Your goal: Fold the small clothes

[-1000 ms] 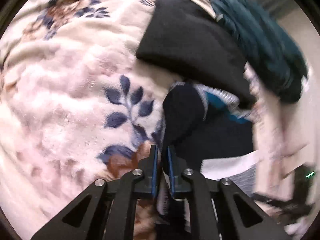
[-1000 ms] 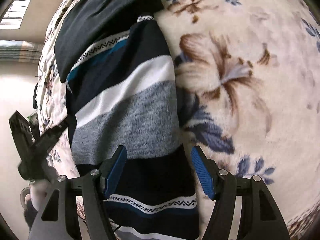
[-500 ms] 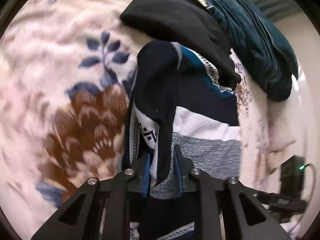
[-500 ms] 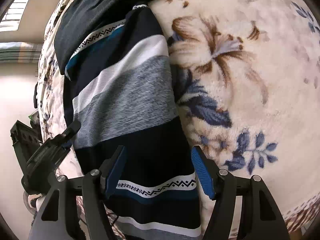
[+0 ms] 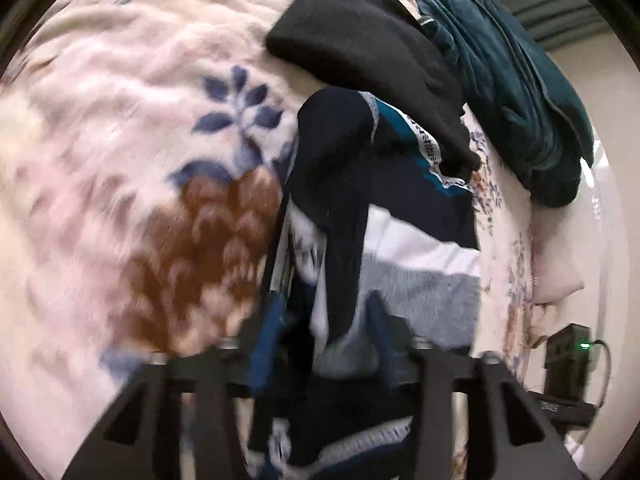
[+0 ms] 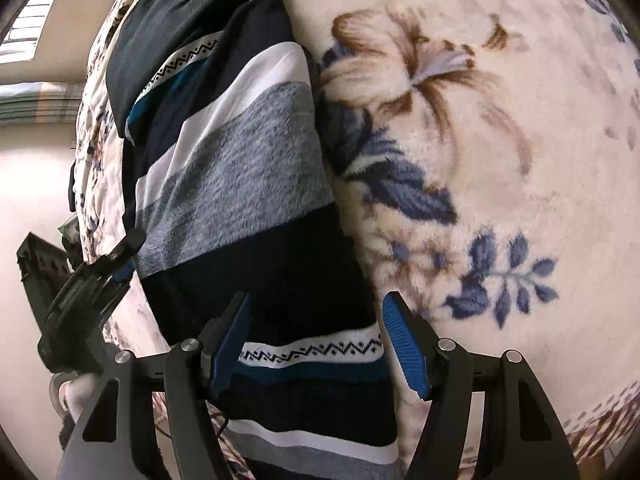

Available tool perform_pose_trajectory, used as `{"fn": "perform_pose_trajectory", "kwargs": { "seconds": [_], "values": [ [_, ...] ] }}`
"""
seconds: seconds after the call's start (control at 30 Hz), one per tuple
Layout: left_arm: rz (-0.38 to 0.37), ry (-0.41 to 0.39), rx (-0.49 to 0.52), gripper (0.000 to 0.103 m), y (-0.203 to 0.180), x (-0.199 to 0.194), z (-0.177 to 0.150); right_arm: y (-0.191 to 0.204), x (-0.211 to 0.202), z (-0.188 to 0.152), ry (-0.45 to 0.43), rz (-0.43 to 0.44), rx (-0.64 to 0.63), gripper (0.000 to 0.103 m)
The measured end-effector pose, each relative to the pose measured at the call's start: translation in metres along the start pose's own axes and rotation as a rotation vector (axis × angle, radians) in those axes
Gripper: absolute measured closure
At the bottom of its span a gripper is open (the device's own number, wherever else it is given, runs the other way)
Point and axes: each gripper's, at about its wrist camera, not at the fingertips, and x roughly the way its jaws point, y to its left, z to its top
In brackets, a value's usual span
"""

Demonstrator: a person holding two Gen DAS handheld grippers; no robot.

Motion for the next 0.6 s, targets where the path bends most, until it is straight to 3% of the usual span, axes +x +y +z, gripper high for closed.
{"fn": "perform_pose_trajectory", "kwargs": {
  "seconds": [0.1,0.2,0.23,0.27,0.4,0.5,0.6],
  "values": [
    [-0.033,0.035,-0.016,0.050,0.002,-0.010,-0.025,-0.005,-0.002,-0.008,0.001,-0.004,0.007,0.035],
    [0.009,0.085,0.028,0.051,0.003,0.006,-0.049,-0.013,0.002,-0.019,0.016,-0.011,0.028,0.035],
    [0.022,0.065,0.041,0.065,0.003,0.009,-0.054,-0.014,0.004,-0.022,0.019,-0.015,0.029,0.035],
    [0.035,0.044,0.057,0.097,0.002,0.010,-0.058,-0.014,0.006,-0.026,0.022,-0.022,0.032,0.035],
    [0.106,0.001,0.122,0.096,-0.001,0.000,-0.052,-0.014,0.009,-0.041,0.027,-0.037,0.030,0.035],
    [0.080,0.034,0.089,0.095,0.015,0.004,-0.045,-0.015,0.009,-0.049,0.027,-0.045,0.025,0.035],
    [0.022,0.087,0.070,0.083,0.016,0.002,-0.050,-0.016,0.008,-0.058,0.039,-0.050,0.023,0.035]
  ]
}}
